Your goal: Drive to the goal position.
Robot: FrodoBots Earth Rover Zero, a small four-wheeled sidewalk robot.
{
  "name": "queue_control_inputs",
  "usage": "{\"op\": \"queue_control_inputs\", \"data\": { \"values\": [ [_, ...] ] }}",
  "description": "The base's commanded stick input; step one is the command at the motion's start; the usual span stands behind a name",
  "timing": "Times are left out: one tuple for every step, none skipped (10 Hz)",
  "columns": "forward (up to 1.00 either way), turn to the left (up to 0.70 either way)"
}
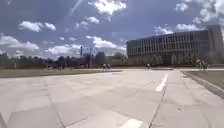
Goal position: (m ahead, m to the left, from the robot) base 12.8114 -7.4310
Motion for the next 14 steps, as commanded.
{"op": "queue_control_inputs", "data": {
  "values": [
    [0.7,-0.31],
    [0.7,-0.35],
    [0.7,-0.35],
    [0.7,-0.35],
    [0.7,-0.35],
    [0.7,-0.35],
    [0.7,-0.35],
    [0.7,-0.35],
    [0.7,-0.35],
    [0.7,-0.34],
    [0.7,-0.14],
    [0.7,0.0],
    [0.7,0.04],
    [0.7,0.02]
  ]
}}
